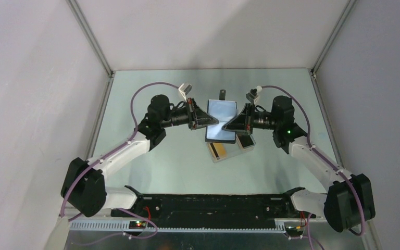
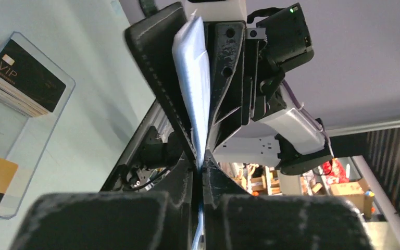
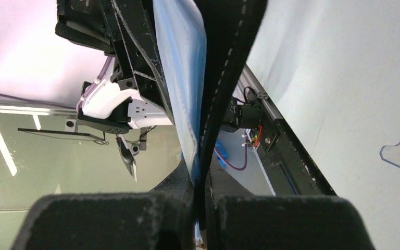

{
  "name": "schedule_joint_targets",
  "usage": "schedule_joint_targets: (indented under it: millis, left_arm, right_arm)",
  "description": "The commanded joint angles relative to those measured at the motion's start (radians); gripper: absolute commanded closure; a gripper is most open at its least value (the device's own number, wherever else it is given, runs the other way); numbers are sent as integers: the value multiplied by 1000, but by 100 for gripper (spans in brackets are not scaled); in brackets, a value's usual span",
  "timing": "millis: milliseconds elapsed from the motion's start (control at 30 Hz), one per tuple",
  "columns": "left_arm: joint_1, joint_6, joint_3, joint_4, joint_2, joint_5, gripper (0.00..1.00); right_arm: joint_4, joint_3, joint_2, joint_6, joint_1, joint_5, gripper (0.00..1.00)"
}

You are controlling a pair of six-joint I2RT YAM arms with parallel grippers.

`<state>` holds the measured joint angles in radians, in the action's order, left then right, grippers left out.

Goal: Put the credit cards into the card holder
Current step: Place the card holder at the center of the board.

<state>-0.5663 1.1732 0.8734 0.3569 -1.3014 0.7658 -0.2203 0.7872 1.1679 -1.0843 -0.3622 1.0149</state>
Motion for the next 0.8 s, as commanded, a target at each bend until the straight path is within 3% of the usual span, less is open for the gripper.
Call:
schedule_joint_targets:
  millis: [0, 100, 267, 400, 533, 667, 767]
  left_arm:
    - [7, -20, -24, 36, 2, 19, 99]
    - [29, -21, -49, 40, 10, 4, 100]
    - [91, -33, -95, 42, 38, 21, 100]
    - [186, -87, -170, 40, 64, 86, 100]
    - [318, -180, -261, 36, 66, 163, 100]
    - [365, -276, -311, 2, 30, 219, 100]
    - [366, -381, -322, -75, -13, 200, 100]
  right_arm:
    - [-38, 12, 32, 7, -9, 13, 94]
    - [-2, 12, 33, 40, -9, 7, 79]
    - [137, 12, 3, 163, 3, -45, 41]
    - [388, 36, -20, 345, 9, -134, 26]
    - [568, 56, -8, 488, 4, -224, 23]
    - [688, 83, 44, 585, -9, -293, 25]
    - [744, 118, 99, 627, -23, -317, 38]
